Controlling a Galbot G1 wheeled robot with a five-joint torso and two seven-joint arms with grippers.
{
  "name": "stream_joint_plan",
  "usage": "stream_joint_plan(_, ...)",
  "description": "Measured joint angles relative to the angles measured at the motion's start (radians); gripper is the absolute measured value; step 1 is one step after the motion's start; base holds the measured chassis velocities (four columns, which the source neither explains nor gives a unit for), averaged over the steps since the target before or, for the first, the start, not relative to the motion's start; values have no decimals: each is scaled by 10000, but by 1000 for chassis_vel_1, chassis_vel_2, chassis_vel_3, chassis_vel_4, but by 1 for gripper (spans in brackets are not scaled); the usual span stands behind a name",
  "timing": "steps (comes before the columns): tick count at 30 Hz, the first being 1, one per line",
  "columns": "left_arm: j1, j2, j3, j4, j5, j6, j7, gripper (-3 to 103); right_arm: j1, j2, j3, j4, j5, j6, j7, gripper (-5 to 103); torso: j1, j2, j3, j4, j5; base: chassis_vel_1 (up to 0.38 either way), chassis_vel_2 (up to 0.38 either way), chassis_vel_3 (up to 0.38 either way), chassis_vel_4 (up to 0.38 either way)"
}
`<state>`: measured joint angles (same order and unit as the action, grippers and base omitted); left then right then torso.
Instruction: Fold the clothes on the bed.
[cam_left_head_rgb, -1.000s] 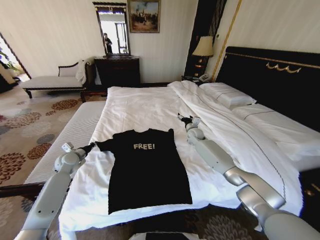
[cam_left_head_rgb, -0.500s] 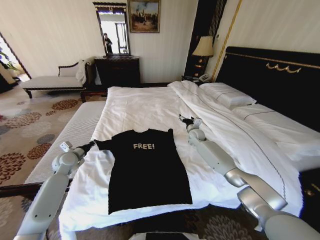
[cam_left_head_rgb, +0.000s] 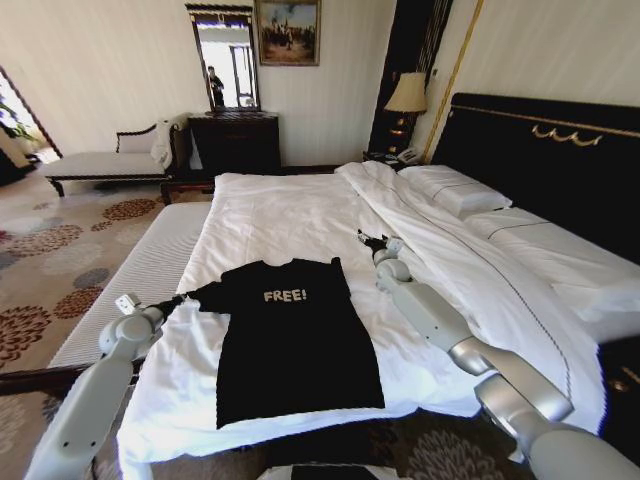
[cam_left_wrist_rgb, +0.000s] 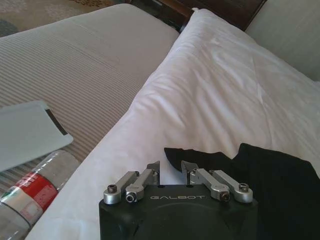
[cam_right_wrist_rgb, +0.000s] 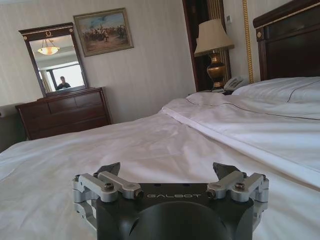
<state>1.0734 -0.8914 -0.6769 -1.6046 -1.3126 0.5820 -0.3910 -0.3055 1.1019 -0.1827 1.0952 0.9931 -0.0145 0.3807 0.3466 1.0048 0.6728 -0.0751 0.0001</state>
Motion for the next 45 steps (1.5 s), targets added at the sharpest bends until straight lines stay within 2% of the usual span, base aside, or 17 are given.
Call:
stream_joint_plan(1,143,80,-145,-53,-12,110,-64,31,-1,19,0,-11,-2,-45,48,100,0,0,0,-1,0,0,0,0,0)
stream_joint_plan(2,143,80,-145,-53,-12,110,-64,31,-1,19,0,-11,-2,-45,48,100,0,0,0,-1,0,0,0,0,0)
stream_joint_plan(4,319,128,-413,-91,-16,174,-130,42,-3,80,0,-36,-3,-72,96,100,0,0,0,1,-2,0,0,0,0)
stream_joint_plan(5,319,128,-413,-91,-16,174,-130,42,-3,80,0,-36,-3,-72,96,100,0,0,0,1,-2,0,0,0,0)
stream_joint_plan(7,340,121,-716,-191,-194,163,-159,53,-20,99,0,-32,-3,-81,108,100,0,1,0,1,-1,0,0,0,0)
stream_joint_plan(10,171,118,-881,-235,-499,53,-166,58,-47,97,0,-8,-3,-85,112,100,0,1,0,1,-1,0,0,0,0)
stream_joint_plan(14,-444,161,-785,-143,-776,-116,-153,80,-116,7,0,46,0,-148,138,100,0,0,0,-5,-2,0,0,0,0)
stream_joint_plan(18,-738,186,-825,-143,-874,-250,-118,85,-116,-101,-18,53,96,-382,205,100,1,0,1,-4,-2,0,0,0,0)
stream_joint_plan(19,-882,252,-915,-145,-951,-287,-110,90,-116,-186,-24,82,299,-617,247,100,1,0,2,-5,-2,0,0,0,0)
stream_joint_plan(21,-1055,600,-1163,-41,-921,-307,-106,98,-131,-482,-11,536,1762,-1376,332,100,2,0,1,-6,2,0,0,0,0)
stream_joint_plan(22,-1055,600,-1163,-41,-921,-307,-106,98,-131,-482,-11,536,1762,-1376,332,100,2,0,1,-6,2,0,0,0,0)
stream_joint_plan(24,-1016,957,-1387,156,-720,-294,-136,100,-259,-755,168,1141,3210,-2461,527,100,1,1,1,-2,-1,0,0,0,0)
stream_joint_plan(26,-878,1214,-1625,308,-621,-226,-208,100,-408,-874,374,1506,4118,-3265,735,100,0,1,0,0,-2,0,0,0,0)
stream_joint_plan(30,-626,1536,-2005,579,-473,-152,-351,100,-681,-812,640,1524,4689,-3811,1113,100,-1,1,1,3,-4,0,0,0,0)
stream_joint_plan(34,-319,1661,-2251,594,-482,-63,-501,100,-1022,-690,702,1451,4344,-3781,967,100,0,0,1,-3,-1,0,0,0,0)
stream_joint_plan(36,-87,1620,-2459,466,-535,30,-620,100,-1151,-518,649,1220,3855,-3415,568,100,1,1,0,-9,-2,0,0,0,0)
stream_joint_plan(45,217,1569,-2988,871,-544,62,-1007,100,-1200,100,580,662,3212,-2486,-623,100,1,1,1,3,-3,0,0,0,0)
